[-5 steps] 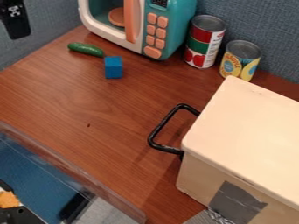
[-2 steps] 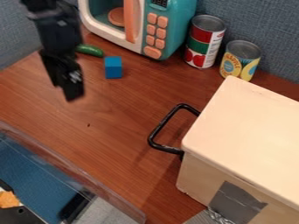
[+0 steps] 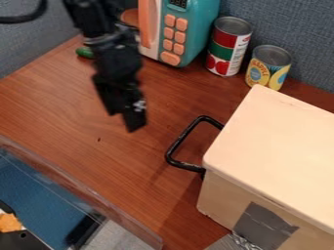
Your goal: Open the drawer
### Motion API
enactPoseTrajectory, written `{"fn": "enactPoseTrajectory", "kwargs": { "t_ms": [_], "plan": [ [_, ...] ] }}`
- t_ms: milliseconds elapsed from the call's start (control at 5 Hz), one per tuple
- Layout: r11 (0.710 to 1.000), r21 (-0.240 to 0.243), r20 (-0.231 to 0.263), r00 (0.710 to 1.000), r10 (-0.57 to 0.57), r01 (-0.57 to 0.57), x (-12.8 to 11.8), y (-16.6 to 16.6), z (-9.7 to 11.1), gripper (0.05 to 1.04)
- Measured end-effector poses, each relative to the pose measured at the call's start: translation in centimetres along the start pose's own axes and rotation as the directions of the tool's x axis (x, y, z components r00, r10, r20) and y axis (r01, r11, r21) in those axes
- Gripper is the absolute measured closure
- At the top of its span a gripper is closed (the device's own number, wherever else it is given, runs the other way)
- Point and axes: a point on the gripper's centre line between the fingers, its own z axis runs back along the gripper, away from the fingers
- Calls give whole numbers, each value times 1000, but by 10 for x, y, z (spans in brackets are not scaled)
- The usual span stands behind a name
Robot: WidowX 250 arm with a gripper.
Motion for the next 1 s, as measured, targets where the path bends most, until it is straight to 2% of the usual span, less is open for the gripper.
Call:
{"fn": "enactPoseTrajectory", "kwargs": {
  "t_ms": [200, 400, 600, 1000],
  "plan": [
    [999, -13, 37, 999, 30, -30, 17, -15, -4, 83],
    [998, -4, 47, 997, 67, -67, 35, -19, -16, 83],
    [994, 7, 55, 992, 110, -110, 43, -17, -26, 83],
    [989, 1, 32, 989, 148, -148, 43, -18, -67, 118]
  ]
}}
